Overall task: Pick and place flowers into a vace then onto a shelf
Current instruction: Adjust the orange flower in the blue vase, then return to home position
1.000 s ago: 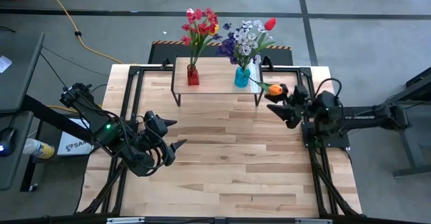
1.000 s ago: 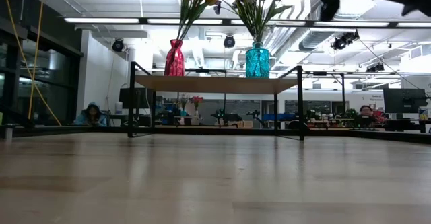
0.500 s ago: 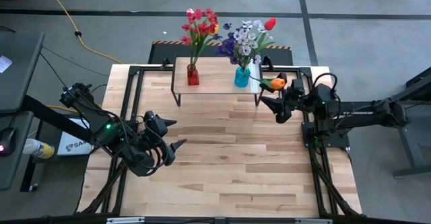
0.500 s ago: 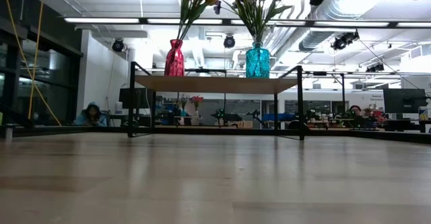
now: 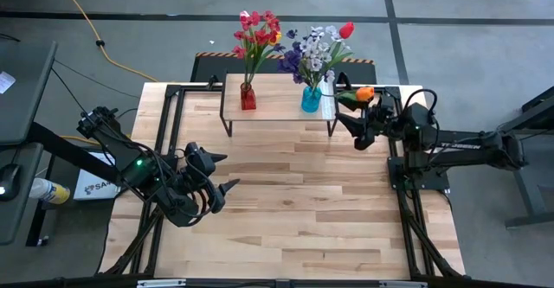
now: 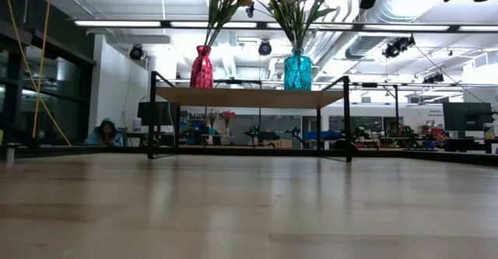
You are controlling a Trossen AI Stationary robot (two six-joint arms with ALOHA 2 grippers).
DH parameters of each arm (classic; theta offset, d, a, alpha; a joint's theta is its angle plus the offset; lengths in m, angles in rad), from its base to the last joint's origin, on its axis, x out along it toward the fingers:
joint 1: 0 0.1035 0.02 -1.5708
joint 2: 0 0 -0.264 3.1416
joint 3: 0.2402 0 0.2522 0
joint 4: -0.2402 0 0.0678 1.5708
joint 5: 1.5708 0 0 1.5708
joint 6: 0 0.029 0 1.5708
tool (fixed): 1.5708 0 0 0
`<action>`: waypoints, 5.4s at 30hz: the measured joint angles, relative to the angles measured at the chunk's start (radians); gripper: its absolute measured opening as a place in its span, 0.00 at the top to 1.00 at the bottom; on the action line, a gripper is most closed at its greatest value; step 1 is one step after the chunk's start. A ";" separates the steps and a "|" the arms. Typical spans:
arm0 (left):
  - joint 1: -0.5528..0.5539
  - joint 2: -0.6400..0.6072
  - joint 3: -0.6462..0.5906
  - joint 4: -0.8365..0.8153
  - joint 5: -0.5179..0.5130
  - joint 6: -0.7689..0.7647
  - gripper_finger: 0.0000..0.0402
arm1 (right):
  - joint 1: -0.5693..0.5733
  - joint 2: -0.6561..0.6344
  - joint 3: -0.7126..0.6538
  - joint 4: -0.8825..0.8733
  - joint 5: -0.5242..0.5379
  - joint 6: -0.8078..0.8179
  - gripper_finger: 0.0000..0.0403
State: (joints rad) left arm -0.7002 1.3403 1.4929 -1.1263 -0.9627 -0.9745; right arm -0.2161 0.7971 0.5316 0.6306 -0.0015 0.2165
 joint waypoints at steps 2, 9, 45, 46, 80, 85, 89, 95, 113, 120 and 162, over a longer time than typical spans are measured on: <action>0.000 0.000 0.000 0.000 0.000 0.000 0.02 | -0.001 0.000 0.000 -0.002 -0.011 0.000 0.40; 0.000 0.000 0.000 0.001 0.000 -0.001 0.02 | -0.001 0.000 0.000 -0.009 -0.033 -0.014 0.52; 0.000 0.000 0.000 0.026 0.001 -0.004 0.02 | -0.303 0.188 0.306 -0.281 -0.414 -0.145 0.99; 0.000 0.000 0.000 0.026 0.001 -0.004 0.02 | -0.310 0.195 0.307 -0.282 -0.419 -0.145 0.99; 0.000 0.000 0.000 0.026 -0.027 -0.027 0.02 | -0.427 0.292 0.307 -0.182 -0.579 -0.137 1.00; 0.000 0.000 0.000 0.030 -0.027 -0.030 0.02 | -0.431 0.295 0.307 -0.161 -0.584 -0.130 1.00; 0.000 0.000 0.000 0.030 -0.027 -0.030 0.02 | -0.443 0.288 0.307 -0.162 -0.585 -0.122 1.00; 0.000 0.000 0.000 0.029 -0.027 -0.030 0.02 | -0.453 0.282 0.307 -0.184 -0.587 -0.120 1.00; 0.000 0.000 0.000 0.026 -0.023 -0.030 0.02 | -0.453 0.120 0.307 -0.517 -0.645 -0.228 0.84; 0.000 0.000 0.000 0.018 -0.021 0.063 0.02 | -0.453 -0.038 0.307 -0.766 -0.543 -0.282 0.85; 0.180 0.006 -0.567 0.785 0.072 -0.095 0.02 | -0.453 -0.650 0.303 -1.307 -0.344 -0.168 0.97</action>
State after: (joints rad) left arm -0.5204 1.3464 0.9261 -0.3415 -0.8906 -1.0695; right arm -0.6693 0.1475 0.8349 -0.6765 -0.3454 0.0485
